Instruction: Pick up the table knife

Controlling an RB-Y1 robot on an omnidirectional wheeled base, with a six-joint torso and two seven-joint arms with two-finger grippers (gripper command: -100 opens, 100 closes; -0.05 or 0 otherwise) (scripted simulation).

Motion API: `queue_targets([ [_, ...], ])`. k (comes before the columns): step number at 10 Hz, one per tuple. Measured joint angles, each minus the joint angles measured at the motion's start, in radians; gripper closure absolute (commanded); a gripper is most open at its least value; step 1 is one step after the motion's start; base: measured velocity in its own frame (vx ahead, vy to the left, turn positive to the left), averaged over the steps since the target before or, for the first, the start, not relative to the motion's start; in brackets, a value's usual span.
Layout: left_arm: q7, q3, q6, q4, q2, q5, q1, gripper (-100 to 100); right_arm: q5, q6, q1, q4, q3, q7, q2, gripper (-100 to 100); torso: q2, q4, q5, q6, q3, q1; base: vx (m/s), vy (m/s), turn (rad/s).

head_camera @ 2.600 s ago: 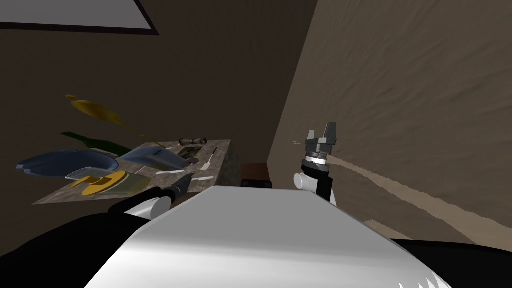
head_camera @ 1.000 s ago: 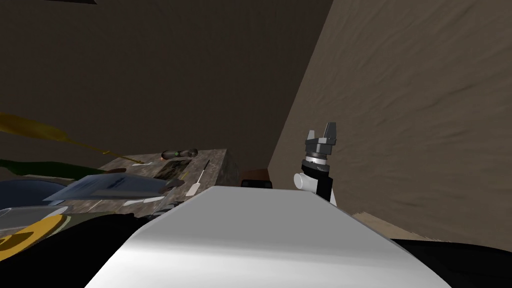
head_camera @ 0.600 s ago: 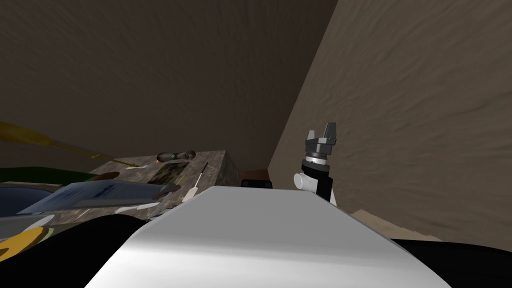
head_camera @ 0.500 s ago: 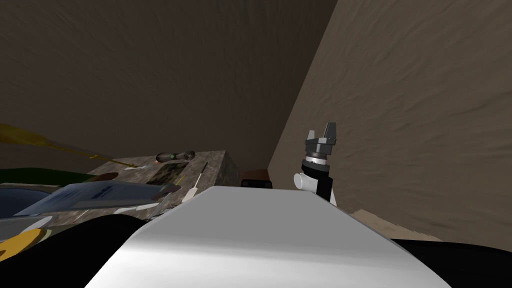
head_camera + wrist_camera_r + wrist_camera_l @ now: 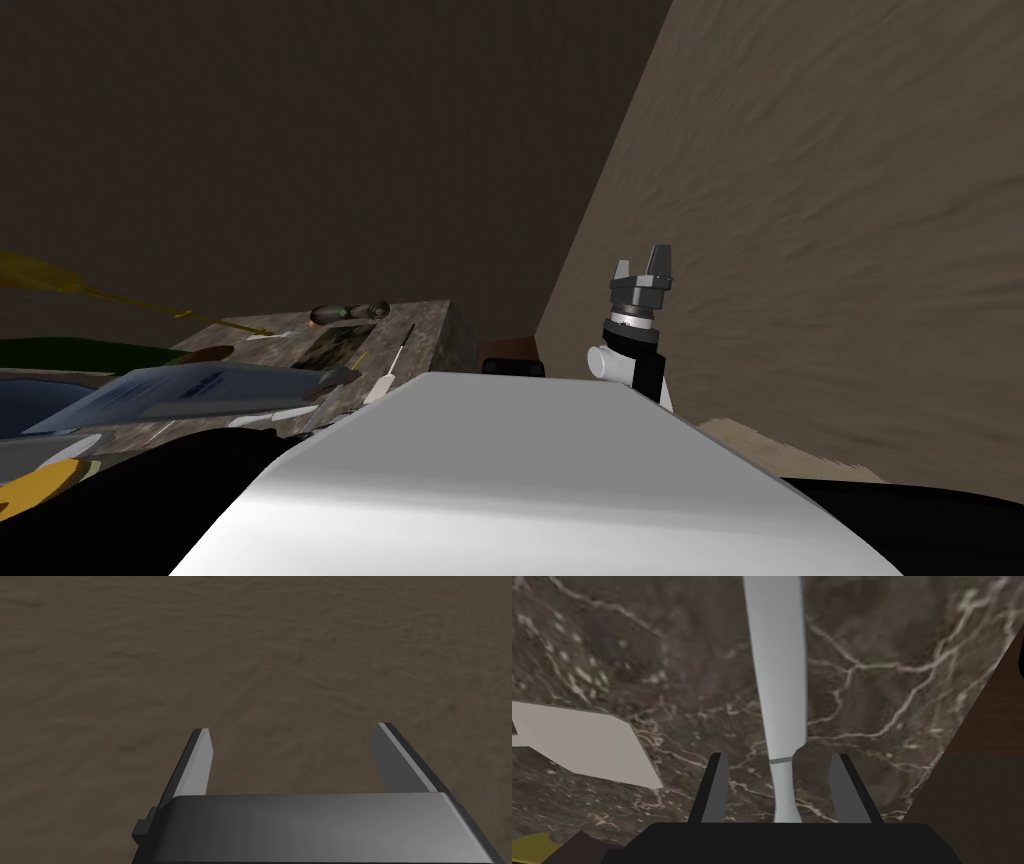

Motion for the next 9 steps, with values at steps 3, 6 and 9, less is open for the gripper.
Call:
queue_targets([
  [3, 0.004, 0.001, 0.004, 0.001, 0.0, 0.0, 0.002, 100, 0.0, 0.0, 0.0, 0.0, 0.001, 0.0, 0.0, 0, 0.003, 0.002, 0.002, 0.001, 0.002, 0.001, 0.0, 0.0, 0.0],
  [6, 0.001, 0.009, 0.011, -0.018, -0.003, 0.009, 0.009, 100, 0.0, -0.001, 0.0, -0.001, 0.002, 0.0, 0.0, 0, 0.002, 0.002, 0.002, 0.0, 0.002, 0.0, 0.016, 0.0, 0.028],
  [9, -0.006, 0.03, 0.036, -0.061, -0.011, 0.032, 0.033, 0, 0.0, -0.001, 0.0, -0.001, 0.002, 0.0, 0.0, 0, 0.002, 0.002, 0.003, 0.0, 0.002, 0.0, 0.012, 0.001, 0.013],
])
